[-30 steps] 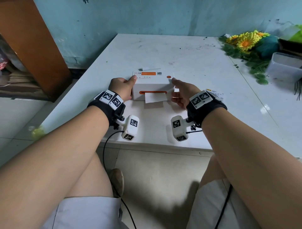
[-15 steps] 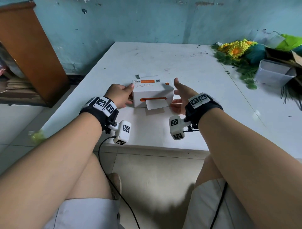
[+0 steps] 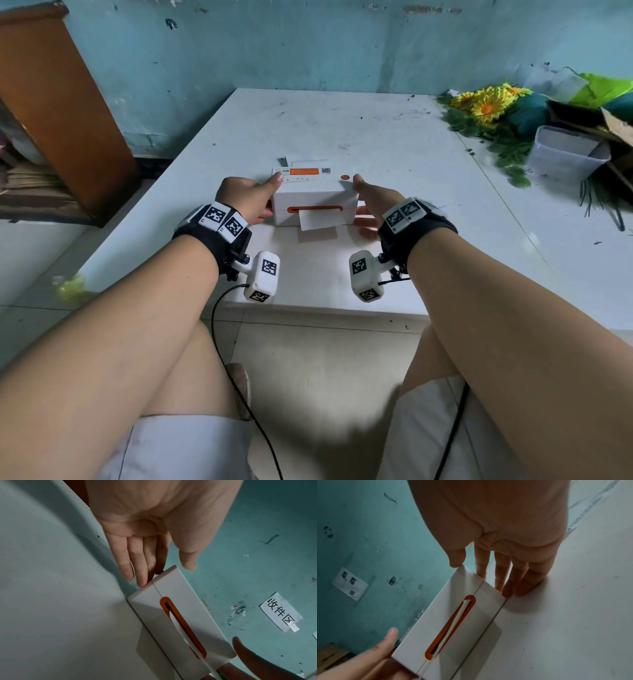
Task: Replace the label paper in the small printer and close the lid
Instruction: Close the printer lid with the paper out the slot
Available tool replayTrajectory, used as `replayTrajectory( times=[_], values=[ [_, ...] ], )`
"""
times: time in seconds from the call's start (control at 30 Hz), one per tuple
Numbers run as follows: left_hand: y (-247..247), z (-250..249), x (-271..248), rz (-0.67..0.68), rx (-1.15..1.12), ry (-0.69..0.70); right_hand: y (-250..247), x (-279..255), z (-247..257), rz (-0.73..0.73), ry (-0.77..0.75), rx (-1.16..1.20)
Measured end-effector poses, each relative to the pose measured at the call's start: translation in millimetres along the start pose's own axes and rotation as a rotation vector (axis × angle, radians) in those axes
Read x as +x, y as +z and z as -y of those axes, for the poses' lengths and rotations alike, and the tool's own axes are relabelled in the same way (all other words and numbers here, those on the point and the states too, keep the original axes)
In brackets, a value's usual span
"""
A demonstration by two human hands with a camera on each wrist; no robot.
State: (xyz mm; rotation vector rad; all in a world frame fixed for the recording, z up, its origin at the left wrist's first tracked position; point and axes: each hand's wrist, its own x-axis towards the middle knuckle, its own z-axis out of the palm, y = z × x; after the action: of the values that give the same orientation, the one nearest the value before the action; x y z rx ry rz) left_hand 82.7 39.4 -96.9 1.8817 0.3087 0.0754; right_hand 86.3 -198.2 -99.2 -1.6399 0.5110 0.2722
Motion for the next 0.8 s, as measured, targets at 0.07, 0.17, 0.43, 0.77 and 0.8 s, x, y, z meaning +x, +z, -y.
replayTrajectory(
  times=[0.07, 0.17, 0.43, 0.77, 0.8],
  values=[
    [0, 2, 1, 0.001, 0.000, 0.003, 0, -1, 0, 0.004, -0.004, 0.002],
    [2, 2, 2, -0.017, -0.005, 0.017, 0, 2, -1, -0.016, -0.037, -0.023],
    [2, 2, 3, -0.030, 0.046, 0.047, 6, 16, -3, -0.094, -0.100, -0.131],
    [3, 7, 11, -0.059, 0.113, 0.039, 5, 2, -1, -0.030, -0.021, 0.052],
    [4, 6, 12, -0.084, 0.123, 0.078, 6, 2, -1, -0.019, -0.026, 0.039]
  ],
)
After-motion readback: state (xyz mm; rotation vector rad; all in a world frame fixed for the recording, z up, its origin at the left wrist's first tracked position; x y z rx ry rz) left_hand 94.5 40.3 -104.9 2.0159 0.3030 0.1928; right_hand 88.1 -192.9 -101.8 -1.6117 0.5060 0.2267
